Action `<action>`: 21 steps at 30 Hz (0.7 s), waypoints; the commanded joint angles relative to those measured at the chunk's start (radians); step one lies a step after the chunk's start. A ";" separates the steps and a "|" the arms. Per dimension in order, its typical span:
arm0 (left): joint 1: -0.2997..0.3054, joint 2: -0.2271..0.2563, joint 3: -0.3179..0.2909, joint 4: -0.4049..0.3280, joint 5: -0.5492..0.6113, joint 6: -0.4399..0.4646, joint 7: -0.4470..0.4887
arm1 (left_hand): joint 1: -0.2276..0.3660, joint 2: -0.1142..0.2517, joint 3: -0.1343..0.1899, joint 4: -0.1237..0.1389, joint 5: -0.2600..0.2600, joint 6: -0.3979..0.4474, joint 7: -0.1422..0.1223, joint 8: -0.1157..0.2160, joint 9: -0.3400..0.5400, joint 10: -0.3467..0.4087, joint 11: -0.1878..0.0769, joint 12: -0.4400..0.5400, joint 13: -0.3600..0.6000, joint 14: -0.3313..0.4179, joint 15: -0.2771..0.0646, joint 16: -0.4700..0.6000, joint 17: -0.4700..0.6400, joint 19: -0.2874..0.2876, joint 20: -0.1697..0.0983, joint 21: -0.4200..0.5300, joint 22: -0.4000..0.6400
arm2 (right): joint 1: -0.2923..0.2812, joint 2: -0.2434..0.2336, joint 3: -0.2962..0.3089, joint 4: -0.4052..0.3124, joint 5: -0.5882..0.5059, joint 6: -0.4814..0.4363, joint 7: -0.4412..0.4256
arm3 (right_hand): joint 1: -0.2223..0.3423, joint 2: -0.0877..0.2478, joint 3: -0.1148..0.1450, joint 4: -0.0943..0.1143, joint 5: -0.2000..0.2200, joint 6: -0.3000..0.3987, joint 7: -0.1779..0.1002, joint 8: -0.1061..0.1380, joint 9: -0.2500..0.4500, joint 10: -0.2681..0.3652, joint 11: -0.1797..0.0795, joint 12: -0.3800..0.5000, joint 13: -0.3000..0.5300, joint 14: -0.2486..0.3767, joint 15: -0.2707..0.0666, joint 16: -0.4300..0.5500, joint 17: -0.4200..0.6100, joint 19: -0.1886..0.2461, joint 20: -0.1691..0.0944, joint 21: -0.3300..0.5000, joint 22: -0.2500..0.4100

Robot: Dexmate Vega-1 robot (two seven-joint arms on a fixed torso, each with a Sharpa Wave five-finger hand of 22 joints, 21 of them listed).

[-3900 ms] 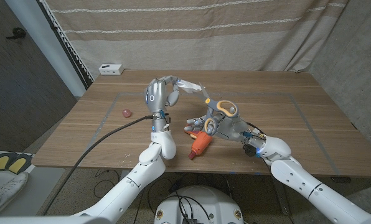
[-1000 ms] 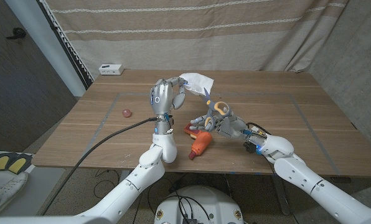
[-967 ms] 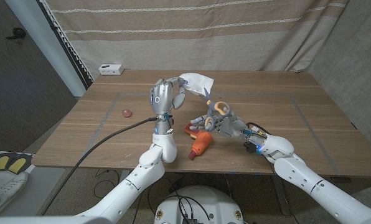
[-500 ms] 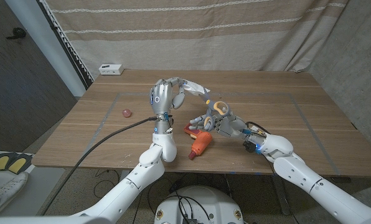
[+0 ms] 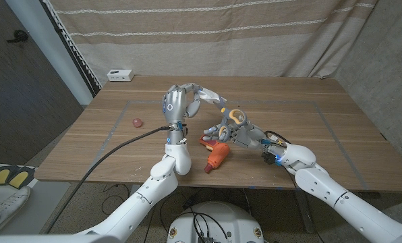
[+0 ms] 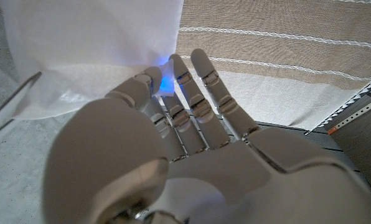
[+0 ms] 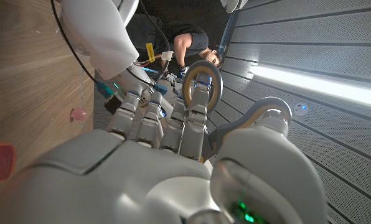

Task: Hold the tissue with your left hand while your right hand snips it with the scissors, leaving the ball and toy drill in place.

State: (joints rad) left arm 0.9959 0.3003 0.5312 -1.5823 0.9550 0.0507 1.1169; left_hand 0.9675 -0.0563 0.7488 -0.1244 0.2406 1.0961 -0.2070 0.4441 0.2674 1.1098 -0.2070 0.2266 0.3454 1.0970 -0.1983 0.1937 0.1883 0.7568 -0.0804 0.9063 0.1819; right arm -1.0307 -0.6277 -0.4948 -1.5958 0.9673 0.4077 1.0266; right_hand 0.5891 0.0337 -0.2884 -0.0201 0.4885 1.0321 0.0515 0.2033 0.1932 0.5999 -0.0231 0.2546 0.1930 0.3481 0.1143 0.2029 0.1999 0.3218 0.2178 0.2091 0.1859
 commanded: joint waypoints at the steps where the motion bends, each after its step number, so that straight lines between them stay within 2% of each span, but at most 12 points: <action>1: 0.019 -0.016 -0.026 0.002 0.021 -0.027 0.000 | -0.004 -0.005 0.008 0.000 0.007 -0.002 -0.005 0.005 0.004 -0.005 -0.001 -0.001 0.000 -0.007 -0.041 0.001 0.004 -0.001 -0.078 0.002 0.001 | -0.002 -0.011 0.001 -0.010 -0.002 -0.008 -0.014 | 0.057 0.023 0.025 -0.024 0.012 0.006 -0.006 0.005 0.004 0.004 0.002 -0.006 0.002 0.011 -0.001 0.000 -0.002 0.012 -0.001 0.002 0.003; 17: 0.036 -0.028 -0.041 -0.001 0.031 -0.041 0.000 | -0.005 -0.004 0.010 0.001 0.013 -0.008 -0.005 0.008 0.007 -0.007 0.000 -0.001 -0.003 -0.011 -0.041 0.001 0.004 -0.005 -0.080 0.001 0.003 | -0.008 -0.007 0.004 -0.003 0.006 -0.012 -0.024 | 0.095 0.041 0.042 -0.042 0.015 0.025 0.003 0.011 0.006 0.023 0.000 -0.001 0.002 0.028 -0.007 0.004 -0.003 0.018 -0.001 0.003 0.003; 20: 0.036 -0.028 -0.040 0.000 0.029 -0.042 0.000 | -0.005 -0.005 0.010 0.002 0.013 -0.008 -0.005 0.010 0.007 -0.008 -0.001 0.000 -0.003 -0.011 -0.041 0.002 0.004 -0.005 -0.080 0.002 0.003 | -0.013 -0.004 0.008 -0.003 0.010 -0.007 -0.026 | 0.142 0.073 0.069 -0.061 0.013 0.047 -0.001 0.018 0.007 0.037 -0.007 0.002 0.002 0.042 -0.019 0.007 -0.003 0.026 -0.001 0.004 0.003; 21: 0.037 -0.027 -0.039 0.000 0.029 -0.040 0.000 | -0.006 -0.005 0.009 0.002 0.013 -0.009 -0.005 0.011 0.008 -0.008 -0.001 0.000 -0.003 -0.012 -0.041 0.002 0.004 -0.006 -0.080 0.002 0.003 | -0.014 -0.002 0.009 -0.002 0.013 -0.005 -0.024 | 0.170 0.086 0.084 -0.074 0.011 0.057 0.000 0.020 0.008 0.042 -0.011 0.003 0.002 0.045 -0.026 0.006 -0.004 0.031 -0.001 0.005 0.003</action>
State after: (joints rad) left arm 1.0252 0.2756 0.4945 -1.5819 0.9811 0.0157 1.1170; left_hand 0.9635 -0.0602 0.7513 -0.1269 0.2501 1.0909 -0.2123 0.4480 0.2720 1.1048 -0.2092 0.2267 0.3428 1.0915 -0.1964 0.1937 0.1883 0.7569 -0.0804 0.9063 0.1819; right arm -1.0343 -0.6359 -0.4944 -1.6002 0.9671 0.3974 1.0090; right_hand 0.7147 0.1008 -0.2284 -0.0799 0.4994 1.0676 0.0503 0.2114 0.1981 0.6254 -0.0302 0.2546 0.1929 0.3776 0.0960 0.2029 0.1951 0.3382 0.2161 0.2090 0.1860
